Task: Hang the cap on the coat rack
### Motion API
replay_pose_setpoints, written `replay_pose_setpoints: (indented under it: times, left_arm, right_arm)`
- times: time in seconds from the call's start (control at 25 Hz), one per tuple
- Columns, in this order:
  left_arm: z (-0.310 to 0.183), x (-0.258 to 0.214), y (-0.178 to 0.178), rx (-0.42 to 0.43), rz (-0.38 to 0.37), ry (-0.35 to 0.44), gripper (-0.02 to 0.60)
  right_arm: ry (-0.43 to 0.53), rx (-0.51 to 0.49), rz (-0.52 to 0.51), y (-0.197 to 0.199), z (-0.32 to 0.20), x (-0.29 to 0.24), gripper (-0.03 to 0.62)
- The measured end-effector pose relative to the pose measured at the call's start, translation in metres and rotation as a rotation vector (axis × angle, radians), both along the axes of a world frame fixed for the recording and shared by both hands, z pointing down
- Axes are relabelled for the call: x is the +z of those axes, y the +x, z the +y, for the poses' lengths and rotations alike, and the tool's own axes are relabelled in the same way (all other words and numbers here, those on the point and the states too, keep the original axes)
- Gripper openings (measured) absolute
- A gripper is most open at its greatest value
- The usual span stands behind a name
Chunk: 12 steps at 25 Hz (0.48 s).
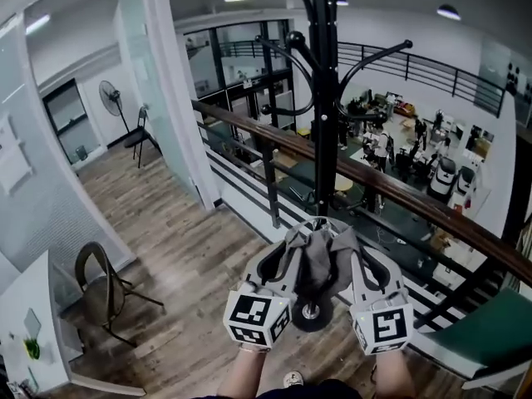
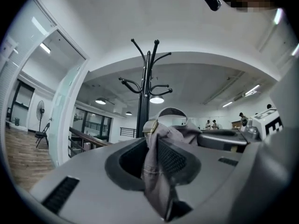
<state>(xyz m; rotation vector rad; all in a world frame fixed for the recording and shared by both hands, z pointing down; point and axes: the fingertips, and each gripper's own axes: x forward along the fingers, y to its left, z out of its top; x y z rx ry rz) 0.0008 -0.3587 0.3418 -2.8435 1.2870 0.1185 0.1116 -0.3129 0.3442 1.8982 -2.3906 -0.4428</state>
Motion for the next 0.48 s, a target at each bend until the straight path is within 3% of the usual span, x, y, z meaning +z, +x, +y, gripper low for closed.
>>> replay_pose_setpoints:
  times: [0.12, 0.24, 0.48]
  left_arm:
    - [-0.005, -0.024, 0.01, -0.001, -0.011, 0.041, 0.081]
    - [-0.002, -0.056, 0.012, 0.005, -0.025, 0.096, 0.081]
    - [0.009, -0.115, 0.001, -0.051, 0.038, 0.202, 0.083]
  right_arm:
    - [0.062, 0.018, 0.032, 0.003, -0.007, -0.024, 0.035]
    - [0.094, 0.017, -0.008, 0.006, -0.008, -0.054, 0.035]
    - [0.184, -0.055, 0.049, -0.002, 0.003, -0.114, 0.035]
